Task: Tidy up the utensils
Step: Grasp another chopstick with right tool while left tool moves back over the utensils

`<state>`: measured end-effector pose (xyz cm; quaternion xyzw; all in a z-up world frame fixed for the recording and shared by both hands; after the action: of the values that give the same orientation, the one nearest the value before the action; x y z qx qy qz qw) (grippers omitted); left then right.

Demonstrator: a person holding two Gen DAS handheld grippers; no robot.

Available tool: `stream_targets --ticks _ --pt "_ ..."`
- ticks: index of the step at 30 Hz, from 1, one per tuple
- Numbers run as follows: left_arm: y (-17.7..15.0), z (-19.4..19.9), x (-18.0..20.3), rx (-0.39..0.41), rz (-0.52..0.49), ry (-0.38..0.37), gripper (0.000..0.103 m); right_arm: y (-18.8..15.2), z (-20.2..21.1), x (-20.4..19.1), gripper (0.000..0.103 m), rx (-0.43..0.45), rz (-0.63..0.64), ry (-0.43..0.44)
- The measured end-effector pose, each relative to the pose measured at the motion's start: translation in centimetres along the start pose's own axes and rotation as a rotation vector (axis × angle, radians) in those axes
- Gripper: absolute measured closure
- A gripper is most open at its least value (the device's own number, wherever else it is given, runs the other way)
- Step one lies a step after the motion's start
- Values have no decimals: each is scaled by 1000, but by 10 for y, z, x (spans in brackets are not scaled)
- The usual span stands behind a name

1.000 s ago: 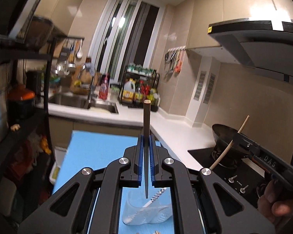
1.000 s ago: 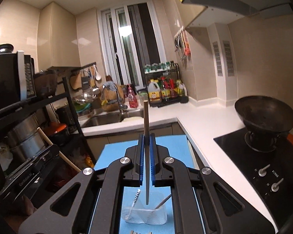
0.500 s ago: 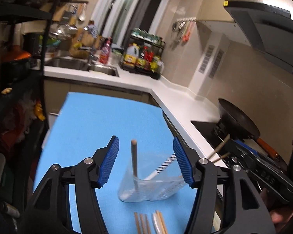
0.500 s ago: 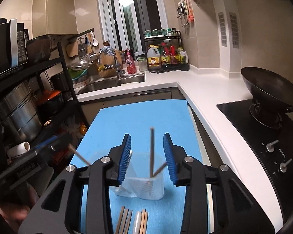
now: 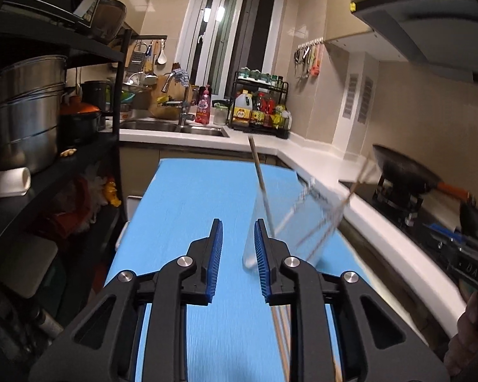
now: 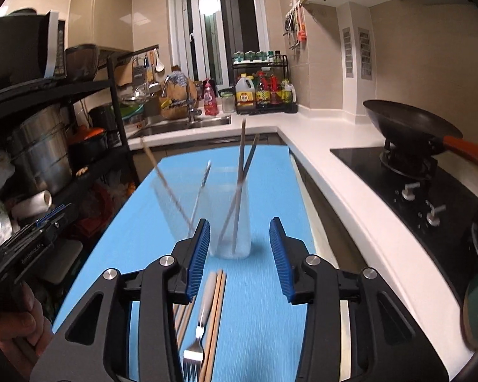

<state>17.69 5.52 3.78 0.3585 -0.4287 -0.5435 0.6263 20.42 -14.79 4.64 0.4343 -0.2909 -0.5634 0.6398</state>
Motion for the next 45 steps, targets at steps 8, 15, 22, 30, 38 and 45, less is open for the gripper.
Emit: stream_targets --ticks 8,15,22,30,38,45 --pt "-80 14 26 -96 -102 -11 85 -89 -3 -5 81 -108 -27 18" --pt "-128 16 33 -183 -106 -38 85 -138 -19 -10 82 -260 -61 57" --pt "-153 5 25 -239 -65 -41 85 -159 -33 -25 81 -332 -23 78" --pt "-161 -3 34 -256 -43 -98 85 -165 -37 -28 82 -344 43 37" --pt "-172 -10 46 -289 -82 -107 84 -162 -39 -16 97 -327 42 -15" --pt "-172 -9 41 -280 -139 -14 96 -160 -41 -8 97 -310 44 -60"
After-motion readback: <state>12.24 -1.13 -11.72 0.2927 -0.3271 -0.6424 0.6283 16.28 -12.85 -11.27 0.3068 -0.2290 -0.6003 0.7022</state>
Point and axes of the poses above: each gripper's, at about its wrist camera, not at the fingertips, and z roughly against the way its jaws point, x to its right, y to its top, the point moved 8 cm from there along -z, roughly the way its jaws point
